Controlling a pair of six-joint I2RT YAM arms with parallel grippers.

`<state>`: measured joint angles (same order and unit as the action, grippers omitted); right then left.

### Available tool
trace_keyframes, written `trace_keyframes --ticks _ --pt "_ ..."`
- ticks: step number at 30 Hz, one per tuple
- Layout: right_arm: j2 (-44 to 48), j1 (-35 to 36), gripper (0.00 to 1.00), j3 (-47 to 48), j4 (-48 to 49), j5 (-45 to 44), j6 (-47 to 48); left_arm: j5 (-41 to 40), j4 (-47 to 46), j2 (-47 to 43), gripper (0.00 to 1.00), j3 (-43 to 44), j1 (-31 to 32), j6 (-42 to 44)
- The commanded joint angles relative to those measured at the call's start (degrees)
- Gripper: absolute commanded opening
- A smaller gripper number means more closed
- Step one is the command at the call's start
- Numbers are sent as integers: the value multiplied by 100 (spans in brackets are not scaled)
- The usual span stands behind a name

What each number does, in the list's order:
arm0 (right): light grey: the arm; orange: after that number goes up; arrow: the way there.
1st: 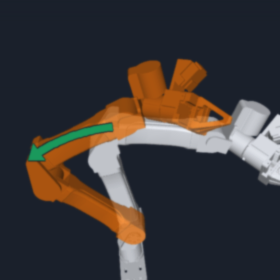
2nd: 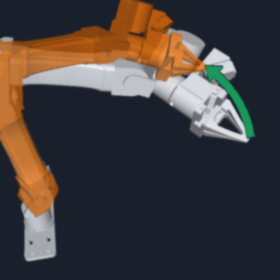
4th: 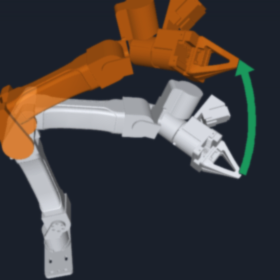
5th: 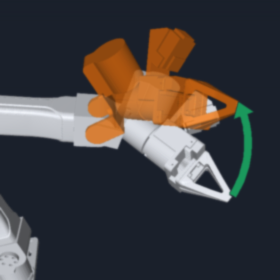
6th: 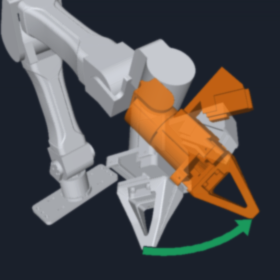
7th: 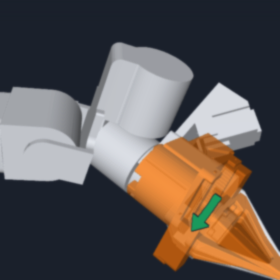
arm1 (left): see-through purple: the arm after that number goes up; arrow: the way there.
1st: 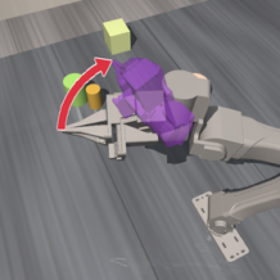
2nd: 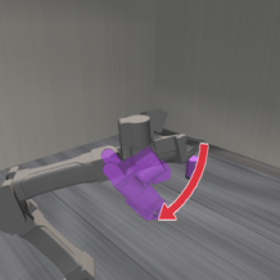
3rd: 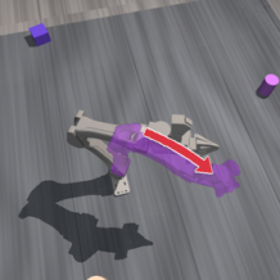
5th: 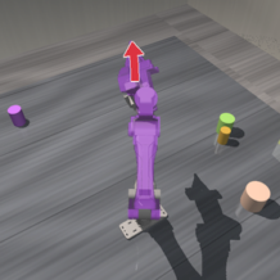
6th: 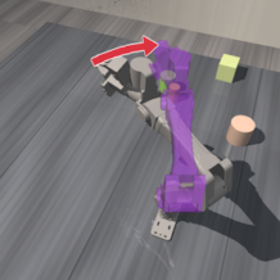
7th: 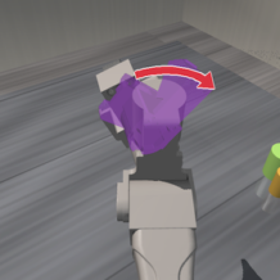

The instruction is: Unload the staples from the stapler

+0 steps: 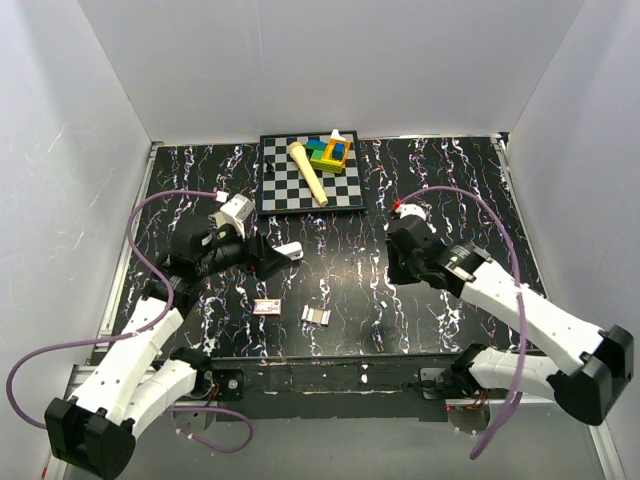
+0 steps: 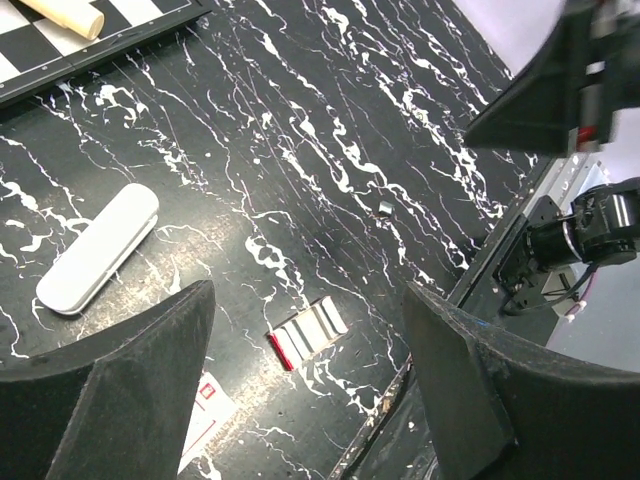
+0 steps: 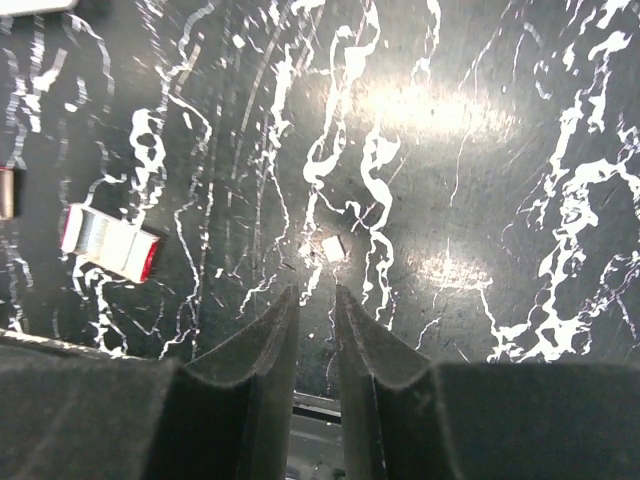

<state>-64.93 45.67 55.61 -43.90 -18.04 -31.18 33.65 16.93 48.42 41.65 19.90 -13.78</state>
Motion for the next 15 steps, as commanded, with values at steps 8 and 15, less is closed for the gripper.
trace_keyframes --ticks 8,15 --pt "735 21 36 -68 -146 292 499 -139 267 1335 75 721 23 727" --pt "692 47 37 -402 329 1003 561 -455 504 2310 74 1345 163 1569"
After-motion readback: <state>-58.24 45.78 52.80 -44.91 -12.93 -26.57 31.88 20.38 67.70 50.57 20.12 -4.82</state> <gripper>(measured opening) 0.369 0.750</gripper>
